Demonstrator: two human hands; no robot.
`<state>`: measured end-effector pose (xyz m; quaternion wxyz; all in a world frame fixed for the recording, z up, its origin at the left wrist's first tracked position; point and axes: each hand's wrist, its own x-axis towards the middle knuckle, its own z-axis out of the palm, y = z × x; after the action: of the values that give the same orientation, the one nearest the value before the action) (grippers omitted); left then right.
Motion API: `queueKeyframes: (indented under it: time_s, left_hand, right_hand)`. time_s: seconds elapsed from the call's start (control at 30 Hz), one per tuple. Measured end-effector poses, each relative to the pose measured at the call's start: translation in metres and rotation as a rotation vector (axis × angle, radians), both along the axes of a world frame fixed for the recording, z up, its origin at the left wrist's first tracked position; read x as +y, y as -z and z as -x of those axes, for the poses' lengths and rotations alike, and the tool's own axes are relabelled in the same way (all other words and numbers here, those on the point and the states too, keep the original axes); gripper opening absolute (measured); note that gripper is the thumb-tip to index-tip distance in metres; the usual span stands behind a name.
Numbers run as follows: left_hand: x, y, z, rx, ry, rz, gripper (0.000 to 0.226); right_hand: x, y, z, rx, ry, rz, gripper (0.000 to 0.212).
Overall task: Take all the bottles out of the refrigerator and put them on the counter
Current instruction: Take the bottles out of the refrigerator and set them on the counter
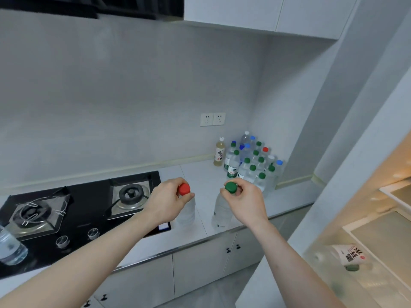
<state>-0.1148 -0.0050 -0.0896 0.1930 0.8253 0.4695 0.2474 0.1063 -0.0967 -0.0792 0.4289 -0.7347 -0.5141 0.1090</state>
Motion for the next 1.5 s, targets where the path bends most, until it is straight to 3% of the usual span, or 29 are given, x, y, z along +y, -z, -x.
queueKeyframes:
  time_s: [0.9, 1.3, 1.5]
  left_hand:
    - [0.291, 0.039, -0.158, 0.187, -0.047, 0.159, 0.019]
    - [0.416, 0.088, -0.219, 0.427, 0.067, 0.204, 0.023]
    - [0.461, 0.109, -0.237, 0.476, 0.063, 0.225, 0.021]
  right_hand:
    - [0.269, 0.044, -0.137, -0.157, -0.063, 0.326, 0.017]
    - [0.373, 0.089, -0.159, -0.185, 0.023, 0.439, 0.034]
    - [0.414, 0.116, -0.169, -0.175, 0.005, 0.488, 0.023]
